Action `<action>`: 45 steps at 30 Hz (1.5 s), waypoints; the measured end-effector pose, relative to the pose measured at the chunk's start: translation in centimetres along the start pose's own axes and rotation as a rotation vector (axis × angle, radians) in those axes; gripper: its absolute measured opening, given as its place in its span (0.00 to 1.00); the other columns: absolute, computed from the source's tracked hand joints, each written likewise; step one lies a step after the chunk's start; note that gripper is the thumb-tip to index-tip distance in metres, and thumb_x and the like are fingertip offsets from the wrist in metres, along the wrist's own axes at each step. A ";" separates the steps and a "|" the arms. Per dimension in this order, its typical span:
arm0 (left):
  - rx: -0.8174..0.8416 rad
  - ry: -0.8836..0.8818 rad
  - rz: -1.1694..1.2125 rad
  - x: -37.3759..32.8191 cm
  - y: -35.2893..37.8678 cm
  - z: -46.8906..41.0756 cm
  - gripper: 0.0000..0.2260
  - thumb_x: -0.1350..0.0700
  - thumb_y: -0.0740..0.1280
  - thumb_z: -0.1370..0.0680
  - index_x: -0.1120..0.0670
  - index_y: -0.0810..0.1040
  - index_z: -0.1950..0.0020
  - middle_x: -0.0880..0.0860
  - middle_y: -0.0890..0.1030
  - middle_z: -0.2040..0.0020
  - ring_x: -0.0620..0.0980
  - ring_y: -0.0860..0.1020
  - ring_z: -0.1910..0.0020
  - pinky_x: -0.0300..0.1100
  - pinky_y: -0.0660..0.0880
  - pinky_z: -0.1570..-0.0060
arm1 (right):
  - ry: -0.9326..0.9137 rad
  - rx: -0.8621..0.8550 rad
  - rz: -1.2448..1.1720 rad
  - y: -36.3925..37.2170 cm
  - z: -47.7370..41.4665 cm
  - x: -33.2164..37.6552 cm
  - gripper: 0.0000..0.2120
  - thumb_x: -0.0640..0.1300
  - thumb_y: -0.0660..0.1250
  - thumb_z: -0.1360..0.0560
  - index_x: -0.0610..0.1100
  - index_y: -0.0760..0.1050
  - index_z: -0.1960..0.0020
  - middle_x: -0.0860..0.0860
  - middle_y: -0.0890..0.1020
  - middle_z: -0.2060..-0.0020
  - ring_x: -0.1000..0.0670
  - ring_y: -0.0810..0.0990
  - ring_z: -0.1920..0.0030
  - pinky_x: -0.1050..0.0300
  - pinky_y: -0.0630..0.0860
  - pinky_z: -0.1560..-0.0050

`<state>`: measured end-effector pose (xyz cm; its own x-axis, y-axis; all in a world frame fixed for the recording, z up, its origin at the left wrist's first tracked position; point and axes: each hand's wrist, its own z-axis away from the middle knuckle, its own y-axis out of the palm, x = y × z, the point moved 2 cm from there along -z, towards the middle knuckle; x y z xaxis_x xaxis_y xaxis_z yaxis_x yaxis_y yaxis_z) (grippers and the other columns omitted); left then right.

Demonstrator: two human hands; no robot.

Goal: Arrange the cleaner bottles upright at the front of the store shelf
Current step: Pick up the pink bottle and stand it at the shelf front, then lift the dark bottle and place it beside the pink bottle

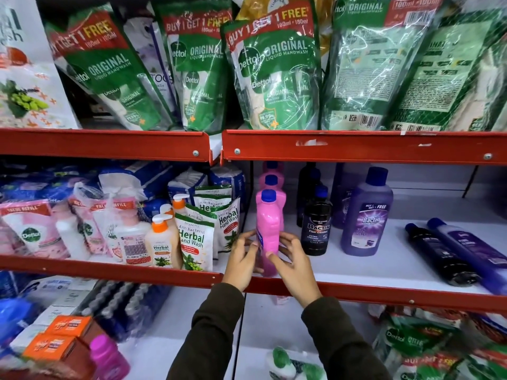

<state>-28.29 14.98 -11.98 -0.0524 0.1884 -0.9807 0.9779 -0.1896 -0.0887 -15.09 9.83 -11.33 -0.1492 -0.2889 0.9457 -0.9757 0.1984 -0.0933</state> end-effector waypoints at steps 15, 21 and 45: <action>-0.064 0.087 -0.036 0.1 -1.4 0.8 0.15 0.53 0.66 0.21 0.46 0.72 0.35 0.52 0.77 0.36 0.48 0.77 0.37 0.39 0.78 0.44 | -0.030 -0.072 0.056 -1.0 0.0 -1.0 0.16 0.42 0.64 0.20 0.49 0.68 0.33 0.58 0.77 0.41 0.70 0.77 0.42 0.70 0.77 0.46; -0.100 0.079 -0.094 0.3 -1.2 0.6 0.17 0.54 0.65 0.21 0.50 0.72 0.32 0.53 0.77 0.34 0.46 0.77 0.39 0.24 0.77 0.56 | -0.019 -0.048 0.064 -0.9 -0.3 -0.5 0.15 0.41 0.63 0.19 0.52 0.66 0.35 0.62 0.75 0.43 0.65 0.77 0.42 0.73 0.77 0.49; 0.152 -0.066 -0.142 -5.2 33.8 0.8 0.16 0.55 0.66 0.21 0.56 0.73 0.34 0.57 0.77 0.40 0.52 0.75 0.49 0.37 0.73 0.51 | 0.245 -0.414 0.792 -35.8 1.0 -0.3 0.18 0.45 0.61 0.24 0.36 0.78 0.39 0.33 0.82 0.44 0.33 0.80 0.43 0.44 0.76 0.42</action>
<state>4.86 6.84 -9.98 -0.2054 0.1609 -0.9654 0.9181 -0.3101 -0.2470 19.73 1.90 -8.57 -0.6633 0.2708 0.6977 -0.4614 0.5860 -0.6661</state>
